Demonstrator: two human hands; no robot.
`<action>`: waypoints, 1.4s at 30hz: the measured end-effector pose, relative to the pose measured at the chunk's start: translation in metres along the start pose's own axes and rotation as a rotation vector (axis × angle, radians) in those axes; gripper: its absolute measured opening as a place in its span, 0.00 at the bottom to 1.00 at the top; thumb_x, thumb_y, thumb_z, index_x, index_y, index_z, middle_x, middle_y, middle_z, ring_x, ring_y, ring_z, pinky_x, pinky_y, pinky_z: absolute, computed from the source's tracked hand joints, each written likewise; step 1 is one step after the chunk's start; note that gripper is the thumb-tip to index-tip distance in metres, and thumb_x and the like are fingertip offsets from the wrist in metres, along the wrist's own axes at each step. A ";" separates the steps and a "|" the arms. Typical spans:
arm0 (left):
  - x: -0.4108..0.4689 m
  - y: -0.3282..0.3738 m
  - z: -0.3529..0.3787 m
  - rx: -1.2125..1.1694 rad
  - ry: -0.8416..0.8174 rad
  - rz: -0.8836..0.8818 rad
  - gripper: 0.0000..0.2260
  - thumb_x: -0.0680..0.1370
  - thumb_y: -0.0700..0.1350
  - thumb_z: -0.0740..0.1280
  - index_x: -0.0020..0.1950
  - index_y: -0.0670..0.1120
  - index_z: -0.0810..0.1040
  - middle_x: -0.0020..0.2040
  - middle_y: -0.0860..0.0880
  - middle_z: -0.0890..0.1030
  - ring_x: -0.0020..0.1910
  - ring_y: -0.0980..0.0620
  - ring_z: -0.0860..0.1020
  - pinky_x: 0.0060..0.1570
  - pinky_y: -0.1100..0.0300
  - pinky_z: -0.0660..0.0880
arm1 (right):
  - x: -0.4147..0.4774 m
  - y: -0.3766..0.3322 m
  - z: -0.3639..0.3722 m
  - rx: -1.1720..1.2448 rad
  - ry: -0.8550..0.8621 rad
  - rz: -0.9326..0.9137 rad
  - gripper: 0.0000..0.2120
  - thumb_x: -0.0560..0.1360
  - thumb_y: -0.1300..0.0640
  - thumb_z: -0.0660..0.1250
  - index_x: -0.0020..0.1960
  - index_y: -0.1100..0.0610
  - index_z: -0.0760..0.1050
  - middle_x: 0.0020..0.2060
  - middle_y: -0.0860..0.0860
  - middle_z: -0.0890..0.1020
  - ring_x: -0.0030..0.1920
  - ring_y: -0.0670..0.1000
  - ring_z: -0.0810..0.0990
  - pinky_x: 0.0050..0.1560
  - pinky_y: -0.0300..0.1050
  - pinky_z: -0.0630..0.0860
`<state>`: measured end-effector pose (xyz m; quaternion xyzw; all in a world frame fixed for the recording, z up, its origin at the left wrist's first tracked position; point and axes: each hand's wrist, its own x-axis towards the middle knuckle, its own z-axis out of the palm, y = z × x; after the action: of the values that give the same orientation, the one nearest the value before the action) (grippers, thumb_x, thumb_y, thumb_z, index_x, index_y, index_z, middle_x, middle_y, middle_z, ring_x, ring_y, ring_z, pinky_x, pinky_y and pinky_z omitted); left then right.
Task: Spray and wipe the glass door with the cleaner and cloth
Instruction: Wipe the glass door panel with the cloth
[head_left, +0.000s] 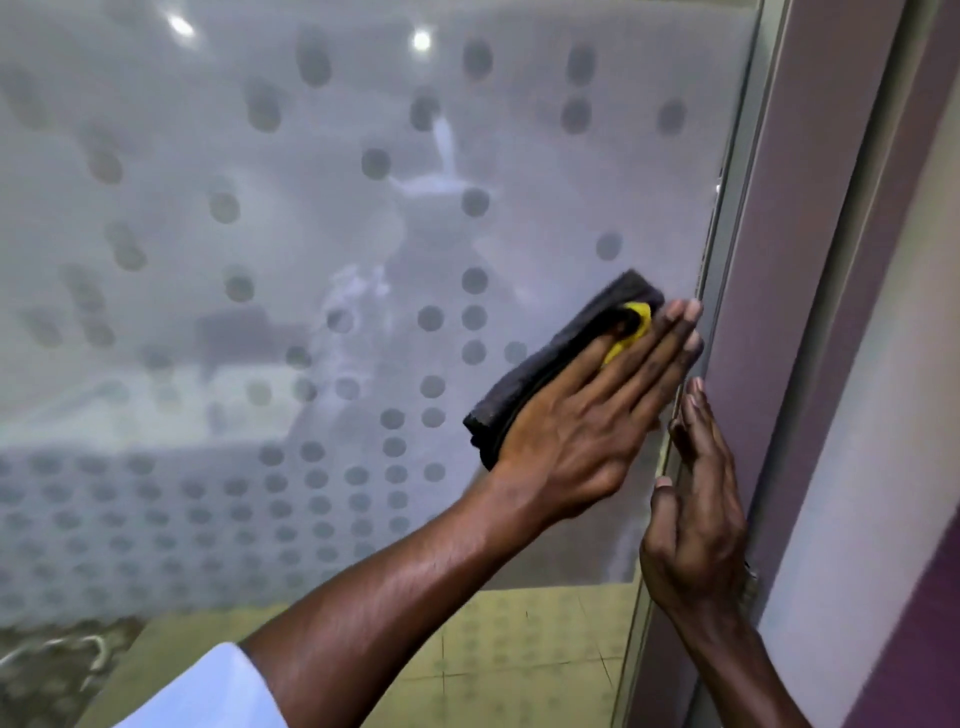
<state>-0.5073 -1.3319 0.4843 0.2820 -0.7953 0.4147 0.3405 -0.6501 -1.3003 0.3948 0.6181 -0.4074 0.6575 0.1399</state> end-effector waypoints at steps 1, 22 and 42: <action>-0.014 0.004 0.004 -0.012 -0.021 0.030 0.38 0.87 0.43 0.64 0.92 0.39 0.47 0.94 0.41 0.47 0.94 0.45 0.46 0.92 0.46 0.45 | -0.001 0.001 0.000 -0.007 0.003 -0.007 0.36 0.75 0.74 0.56 0.83 0.64 0.65 0.84 0.59 0.69 0.84 0.60 0.69 0.78 0.72 0.72; -0.256 -0.087 -0.055 0.210 -0.031 -0.295 0.30 0.89 0.43 0.55 0.92 0.44 0.55 0.93 0.46 0.54 0.93 0.47 0.54 0.92 0.45 0.47 | -0.011 -0.016 0.014 -0.340 -0.095 -0.074 0.37 0.83 0.47 0.69 0.84 0.66 0.63 0.88 0.63 0.57 0.89 0.62 0.55 0.87 0.61 0.62; -0.175 -0.043 -0.021 0.024 -0.095 -0.076 0.40 0.85 0.44 0.67 0.92 0.41 0.51 0.94 0.44 0.48 0.94 0.49 0.48 0.89 0.52 0.46 | -0.031 -0.068 0.073 -0.228 -0.147 -0.188 0.29 0.85 0.64 0.58 0.86 0.65 0.60 0.89 0.61 0.56 0.89 0.63 0.55 0.88 0.59 0.58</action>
<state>-0.3630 -1.3065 0.3780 0.3355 -0.7943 0.3970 0.3146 -0.5461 -1.2991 0.3836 0.6801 -0.4288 0.5441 0.2399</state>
